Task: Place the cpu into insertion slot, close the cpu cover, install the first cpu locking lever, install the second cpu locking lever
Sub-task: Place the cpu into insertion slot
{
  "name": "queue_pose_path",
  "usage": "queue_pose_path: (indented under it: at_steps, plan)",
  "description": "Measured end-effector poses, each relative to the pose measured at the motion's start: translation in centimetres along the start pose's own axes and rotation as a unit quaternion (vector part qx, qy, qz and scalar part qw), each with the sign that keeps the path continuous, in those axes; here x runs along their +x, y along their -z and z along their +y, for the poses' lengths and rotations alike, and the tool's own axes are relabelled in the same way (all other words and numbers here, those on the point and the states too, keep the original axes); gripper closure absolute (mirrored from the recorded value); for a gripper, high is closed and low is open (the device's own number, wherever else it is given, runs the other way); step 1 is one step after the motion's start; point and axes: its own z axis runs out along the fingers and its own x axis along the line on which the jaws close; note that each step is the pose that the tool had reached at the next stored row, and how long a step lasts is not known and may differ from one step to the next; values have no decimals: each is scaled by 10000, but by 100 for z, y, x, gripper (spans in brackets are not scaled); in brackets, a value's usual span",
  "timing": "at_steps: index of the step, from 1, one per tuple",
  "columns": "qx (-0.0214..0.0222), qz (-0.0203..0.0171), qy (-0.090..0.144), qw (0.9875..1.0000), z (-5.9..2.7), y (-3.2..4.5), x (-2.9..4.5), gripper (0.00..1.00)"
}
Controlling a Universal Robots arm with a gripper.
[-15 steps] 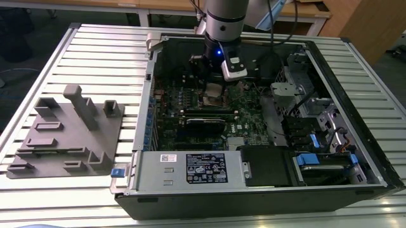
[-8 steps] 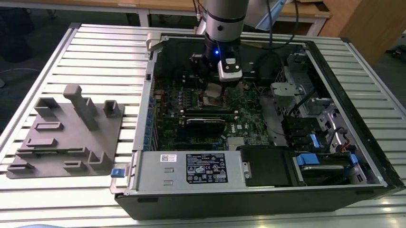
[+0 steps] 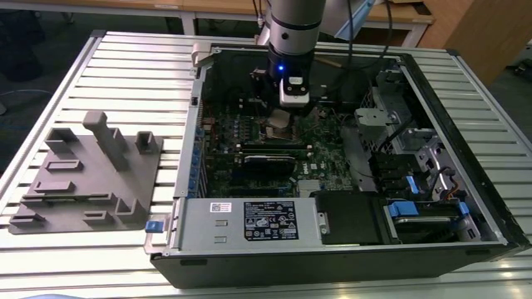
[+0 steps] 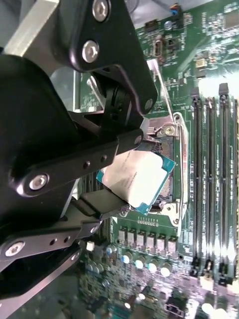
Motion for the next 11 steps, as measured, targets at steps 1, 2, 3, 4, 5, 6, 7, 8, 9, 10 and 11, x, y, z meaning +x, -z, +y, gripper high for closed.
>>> queue_pose_path:
  at_steps: [1, 2, 3, 4, 5, 6, 7, 8, 9, 10, 11]
  plan:
    - [1, -2, -90, 10000, 0, 0, 0, 46]
    - [3, -4, -180, 9998, 0, -1, 0, 46]
    - [3, -5, -245, 9997, 0, -1, 0, 46]
    - [3, -6, -259, 9997, 0, -1, 0, 46]
    - [4, -6, -259, 9997, 0, -1, 0, 46]
    - [3, -6, -260, 9997, 0, -1, 0, 46]
    - [4, -6, -260, 9997, 0, -1, 0, 46]
    - [4, -6, -260, 9997, 0, -1, 0, 46]
    - [4, -6, -261, 9997, 0, -1, 0, 46]
    - [5, -6, -281, 9996, 0, -1, 0, 46]
    - [6, -8, -343, 9994, 1, -2, 0, 46]
